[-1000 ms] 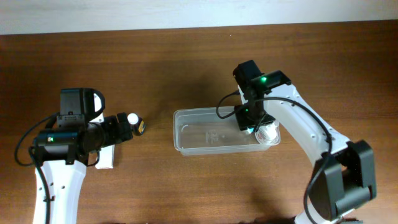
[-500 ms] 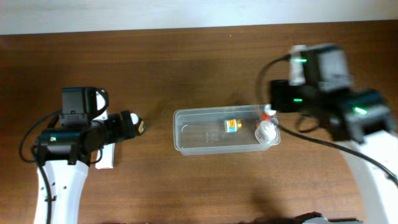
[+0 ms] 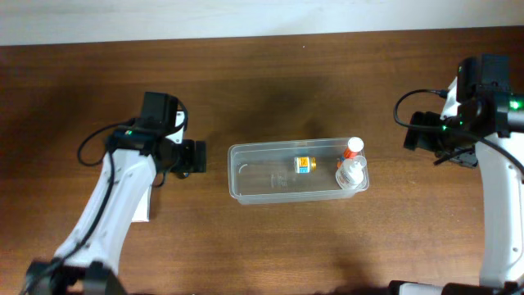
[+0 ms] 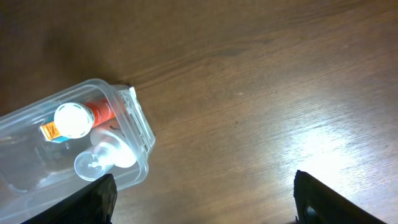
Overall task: Pack container
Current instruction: 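Grasp the dark bottle with white cap with the left gripper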
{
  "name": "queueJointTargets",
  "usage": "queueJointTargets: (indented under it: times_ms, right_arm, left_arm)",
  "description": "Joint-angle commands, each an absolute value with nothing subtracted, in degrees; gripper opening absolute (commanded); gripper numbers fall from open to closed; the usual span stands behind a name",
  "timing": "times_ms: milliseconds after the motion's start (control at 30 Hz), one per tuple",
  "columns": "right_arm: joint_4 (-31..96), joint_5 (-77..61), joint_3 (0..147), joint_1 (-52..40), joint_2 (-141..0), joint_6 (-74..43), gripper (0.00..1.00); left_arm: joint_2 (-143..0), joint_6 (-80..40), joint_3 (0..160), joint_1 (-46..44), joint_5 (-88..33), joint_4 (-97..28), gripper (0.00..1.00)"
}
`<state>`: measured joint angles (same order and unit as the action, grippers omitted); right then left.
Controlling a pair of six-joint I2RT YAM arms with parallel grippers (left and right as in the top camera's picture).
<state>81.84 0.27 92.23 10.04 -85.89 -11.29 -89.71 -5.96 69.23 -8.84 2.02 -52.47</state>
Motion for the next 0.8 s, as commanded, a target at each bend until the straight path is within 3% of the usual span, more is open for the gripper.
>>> queueJointTargets:
  times_ms: [0,200,267,367,433,767]
  right_arm:
    - [81.9,-0.9,91.9,10.2,-87.0,-10.3,0.82]
    - [81.9,-0.9,91.9,10.2,-87.9,-10.3,0.83]
    - [81.9,-0.9,91.9,10.2,-87.9,-10.3,0.83]
    - [81.9,-0.9,91.9,10.2,-87.9,-10.3,0.83]
    - [82.1,-0.9,91.9,10.2,-87.9,-10.3,0.83]
    - [82.1,-0.9,91.9,10.2,-87.9,-10.3,0.82]
  left_arm:
    - [-93.4,-4.6,70.1,-9.0,5.3,-50.0,0.99]
    - [-97.7,-4.2,70.1,-9.0,5.6,-47.3,0.98]
    - [-97.8,-4.2,70.1,-9.0,5.7,-47.2,0.92]
    - [-97.8,-4.2,70.1,-9.0,5.6,-47.5,0.71]
    - [-97.8,-4.2,70.1,-9.0,5.6,-48.3,0.63]
    - [-97.8,-4.2,70.1,-9.0,5.9,-49.8,0.5]
